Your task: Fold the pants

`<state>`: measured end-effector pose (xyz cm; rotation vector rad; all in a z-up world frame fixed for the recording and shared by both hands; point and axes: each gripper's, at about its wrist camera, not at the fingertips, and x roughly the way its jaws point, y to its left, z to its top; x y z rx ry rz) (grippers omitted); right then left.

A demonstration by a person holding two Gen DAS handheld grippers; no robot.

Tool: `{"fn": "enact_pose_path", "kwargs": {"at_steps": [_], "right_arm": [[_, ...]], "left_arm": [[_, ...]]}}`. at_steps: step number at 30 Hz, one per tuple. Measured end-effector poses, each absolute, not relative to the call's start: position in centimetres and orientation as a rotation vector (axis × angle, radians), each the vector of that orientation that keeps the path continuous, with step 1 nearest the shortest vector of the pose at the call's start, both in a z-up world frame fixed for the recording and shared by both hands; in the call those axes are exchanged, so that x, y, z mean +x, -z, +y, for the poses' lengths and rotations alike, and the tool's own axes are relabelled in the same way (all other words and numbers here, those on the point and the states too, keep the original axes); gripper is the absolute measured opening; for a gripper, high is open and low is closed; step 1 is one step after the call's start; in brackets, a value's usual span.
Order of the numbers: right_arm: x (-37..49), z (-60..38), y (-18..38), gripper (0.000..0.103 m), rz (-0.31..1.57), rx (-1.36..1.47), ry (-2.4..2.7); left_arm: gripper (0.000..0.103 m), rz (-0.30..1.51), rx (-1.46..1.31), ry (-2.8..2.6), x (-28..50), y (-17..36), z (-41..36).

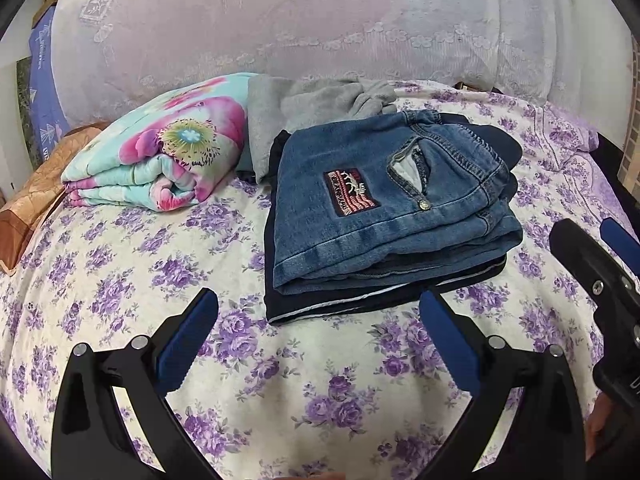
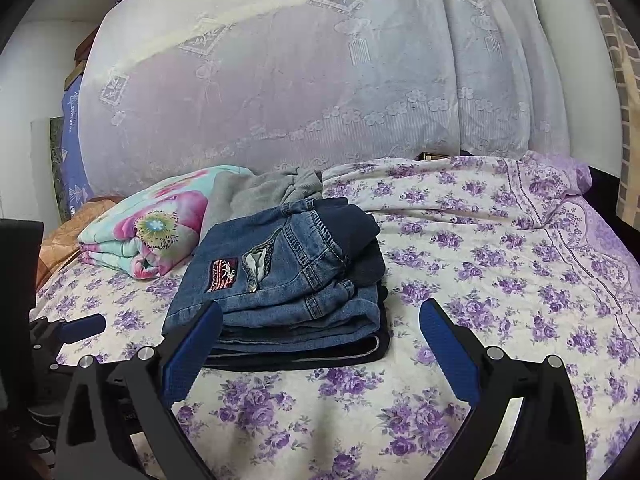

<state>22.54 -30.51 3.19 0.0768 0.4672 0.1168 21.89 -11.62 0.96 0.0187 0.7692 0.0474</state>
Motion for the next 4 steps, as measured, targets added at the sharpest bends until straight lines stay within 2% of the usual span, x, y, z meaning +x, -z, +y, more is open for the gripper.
{"fn": "enact_pose_path", "kwargs": {"at_steps": [4], "right_arm": [[22.57, -30.61, -3.13, 0.099, 0.474, 0.077, -0.117]], "left_arm": [[0.098, 0.775, 0.005, -0.037, 21.92, -0.93, -11.50]]}}
